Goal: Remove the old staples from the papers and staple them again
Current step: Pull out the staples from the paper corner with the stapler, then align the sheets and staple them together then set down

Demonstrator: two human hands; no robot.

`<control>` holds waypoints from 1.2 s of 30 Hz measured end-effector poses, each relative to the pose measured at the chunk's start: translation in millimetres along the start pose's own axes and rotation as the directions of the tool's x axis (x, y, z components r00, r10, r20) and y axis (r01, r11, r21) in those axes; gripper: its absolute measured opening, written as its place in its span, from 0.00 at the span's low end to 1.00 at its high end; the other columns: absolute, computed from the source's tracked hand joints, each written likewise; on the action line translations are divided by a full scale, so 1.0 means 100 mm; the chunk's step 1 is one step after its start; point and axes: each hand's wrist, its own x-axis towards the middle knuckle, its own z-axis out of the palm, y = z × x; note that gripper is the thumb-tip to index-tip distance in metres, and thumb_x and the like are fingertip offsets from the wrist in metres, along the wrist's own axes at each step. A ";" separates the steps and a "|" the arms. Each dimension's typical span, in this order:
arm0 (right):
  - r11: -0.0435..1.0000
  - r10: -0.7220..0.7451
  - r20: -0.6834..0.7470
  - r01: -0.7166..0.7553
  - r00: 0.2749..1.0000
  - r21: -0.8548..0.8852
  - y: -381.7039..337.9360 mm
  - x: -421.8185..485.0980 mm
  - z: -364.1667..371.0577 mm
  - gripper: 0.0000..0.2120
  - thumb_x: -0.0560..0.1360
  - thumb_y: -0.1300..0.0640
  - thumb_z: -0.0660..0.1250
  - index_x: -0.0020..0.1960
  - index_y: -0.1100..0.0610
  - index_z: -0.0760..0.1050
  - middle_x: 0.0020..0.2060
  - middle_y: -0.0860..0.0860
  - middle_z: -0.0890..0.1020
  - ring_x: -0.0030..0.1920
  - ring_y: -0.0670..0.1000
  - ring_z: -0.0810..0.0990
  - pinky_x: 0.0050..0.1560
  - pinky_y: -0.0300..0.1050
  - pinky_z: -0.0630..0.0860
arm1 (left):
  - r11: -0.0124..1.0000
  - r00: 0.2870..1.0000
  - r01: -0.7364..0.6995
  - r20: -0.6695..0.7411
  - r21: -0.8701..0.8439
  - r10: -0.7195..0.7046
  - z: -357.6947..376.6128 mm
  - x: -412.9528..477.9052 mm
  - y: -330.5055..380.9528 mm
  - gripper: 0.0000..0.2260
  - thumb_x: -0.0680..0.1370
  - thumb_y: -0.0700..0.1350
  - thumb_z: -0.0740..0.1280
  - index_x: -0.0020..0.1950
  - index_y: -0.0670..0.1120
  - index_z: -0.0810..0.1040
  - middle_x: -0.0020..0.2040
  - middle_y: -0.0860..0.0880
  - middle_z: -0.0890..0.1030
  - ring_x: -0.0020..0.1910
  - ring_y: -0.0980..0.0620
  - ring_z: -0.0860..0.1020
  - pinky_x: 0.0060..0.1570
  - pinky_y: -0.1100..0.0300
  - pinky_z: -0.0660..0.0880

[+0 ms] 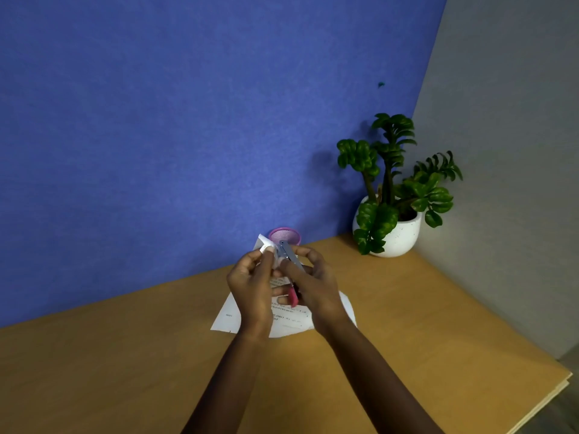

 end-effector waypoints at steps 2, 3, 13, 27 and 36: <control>0.999 0.049 0.027 -0.049 0.998 -0.002 -0.01 0.04 -0.11 0.12 0.72 0.61 0.69 0.48 0.47 0.71 0.33 0.48 0.84 0.25 0.46 0.82 0.23 0.35 0.76 | 1.000 1.000 0.001 0.009 0.009 -0.001 -0.04 0.08 0.01 0.08 0.75 0.39 0.67 0.36 0.47 0.79 0.33 0.49 0.80 0.32 0.55 0.78 0.35 0.62 0.76; 0.996 0.084 0.019 -0.084 0.996 0.020 0.00 0.06 -0.19 0.13 0.71 0.62 0.70 0.50 0.49 0.71 0.35 0.51 0.84 0.25 0.47 0.81 0.23 0.36 0.76 | 1.000 1.000 0.017 0.002 -0.006 -0.017 -0.06 0.12 0.01 0.09 0.75 0.39 0.67 0.36 0.47 0.78 0.33 0.49 0.79 0.33 0.55 0.78 0.37 0.61 0.76; 0.837 0.540 -0.295 -0.541 0.788 0.084 0.63 0.48 -0.97 0.05 0.76 0.64 0.60 0.47 0.63 0.75 0.38 0.56 0.79 0.34 0.50 0.76 0.33 0.44 0.73 | 0.994 0.994 0.109 0.006 -0.008 -0.109 -0.30 0.34 -0.02 0.03 0.76 0.37 0.65 0.47 0.38 0.76 0.41 0.42 0.79 0.42 0.47 0.78 0.35 0.64 0.79; 0.448 0.229 -0.455 -0.508 0.860 -0.736 1.71 0.41 -1.19 0.19 0.79 0.51 0.57 0.68 0.54 0.66 0.62 0.61 0.72 0.62 0.61 0.71 0.63 0.61 0.68 | 0.995 0.996 0.092 0.013 0.045 -0.093 -0.35 0.35 -0.08 0.07 0.76 0.36 0.65 0.39 0.45 0.77 0.38 0.47 0.79 0.38 0.53 0.79 0.31 0.70 0.78; 0.247 0.168 -0.312 -0.346 0.935 -0.905 1.78 0.37 -1.12 0.23 0.78 0.52 0.60 0.71 0.55 0.60 0.64 0.58 0.70 0.63 0.58 0.68 0.62 0.57 0.67 | 0.993 0.994 0.102 0.019 0.061 -0.104 -0.36 0.37 -0.11 0.03 0.76 0.37 0.65 0.43 0.42 0.78 0.38 0.48 0.81 0.32 0.61 0.81 0.30 0.70 0.77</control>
